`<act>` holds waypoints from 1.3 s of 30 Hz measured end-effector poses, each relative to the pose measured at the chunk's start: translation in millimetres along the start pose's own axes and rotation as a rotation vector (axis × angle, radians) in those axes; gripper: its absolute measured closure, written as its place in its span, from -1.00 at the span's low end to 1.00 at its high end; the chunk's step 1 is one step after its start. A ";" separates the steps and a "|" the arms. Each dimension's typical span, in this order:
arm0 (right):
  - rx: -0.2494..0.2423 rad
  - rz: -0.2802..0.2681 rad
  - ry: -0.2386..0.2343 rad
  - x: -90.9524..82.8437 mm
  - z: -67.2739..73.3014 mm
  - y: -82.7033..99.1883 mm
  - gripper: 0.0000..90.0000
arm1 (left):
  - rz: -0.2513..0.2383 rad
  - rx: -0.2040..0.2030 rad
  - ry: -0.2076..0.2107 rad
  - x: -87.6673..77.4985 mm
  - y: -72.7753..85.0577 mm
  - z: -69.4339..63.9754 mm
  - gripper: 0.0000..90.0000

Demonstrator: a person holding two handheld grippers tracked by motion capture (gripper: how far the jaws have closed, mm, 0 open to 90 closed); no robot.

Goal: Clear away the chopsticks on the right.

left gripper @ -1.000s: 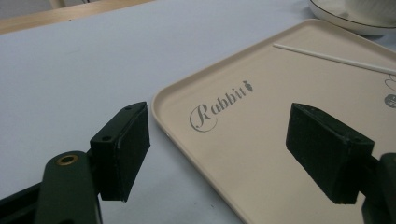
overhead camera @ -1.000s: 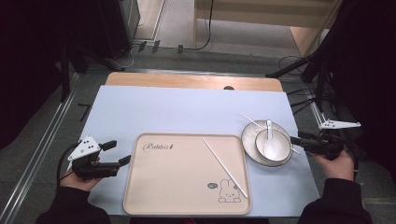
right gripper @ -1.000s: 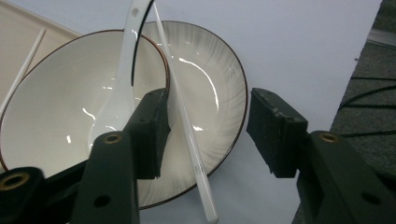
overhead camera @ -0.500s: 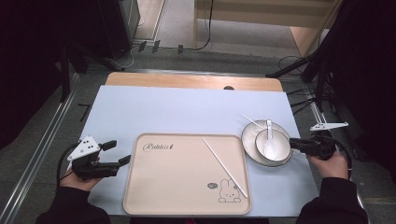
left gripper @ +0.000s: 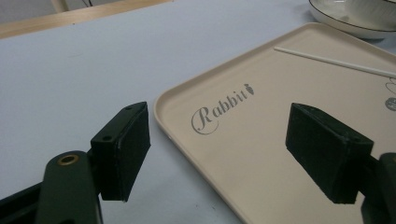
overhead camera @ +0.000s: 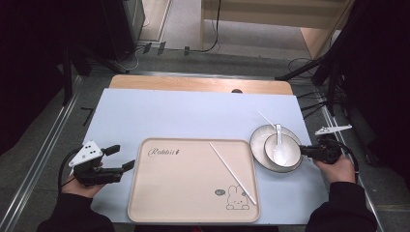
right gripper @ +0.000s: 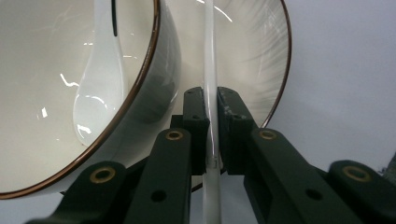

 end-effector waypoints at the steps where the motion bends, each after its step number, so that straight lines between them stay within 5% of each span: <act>1: 0.002 0.003 -0.002 -0.6 -0.1 0.0 0.86 | 0.001 0.000 0.000 0.0 0.0 -0.2 -0.51; 7: 0.060 0.014 -0.024 -2.6 0.0 -1.0 0.88 | 0.002 0.001 0.000 -0.1 -0.1 0.0 -0.51; 9: 0.142 0.039 -0.057 -4.9 0.7 -1.4 0.88 | 0.003 -0.002 0.001 0.3 0.1 -0.3 -0.51; 11: 0.174 0.056 -0.063 -6.7 0.8 -2.0 0.88 | 0.003 -0.002 0.001 0.7 0.1 -0.5 -0.51; 25: 0.198 -0.099 0.059 -43.4 6.4 -28.5 0.88 | 0.000 -0.005 -0.003 0.0 0.1 0.3 -0.51; 30: 0.186 -0.132 0.104 -56.5 19.6 -39.5 0.89 | -0.001 -0.005 -0.003 0.0 0.0 0.2 -0.51; 39: 0.158 -0.169 0.107 -66.8 55.4 -51.7 0.89 | -0.001 -0.002 -0.004 0.0 -0.1 0.5 -0.51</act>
Point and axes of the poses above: each handheld gripper's, and its own axes: x roughly forward along the jaws, y roughly out of its underside, z roughly to its left, the point moved 7 cm from there along x, roughly forward along the jaws, and after that the axes turned 6 degrees about -z, right-handed, at the moved point
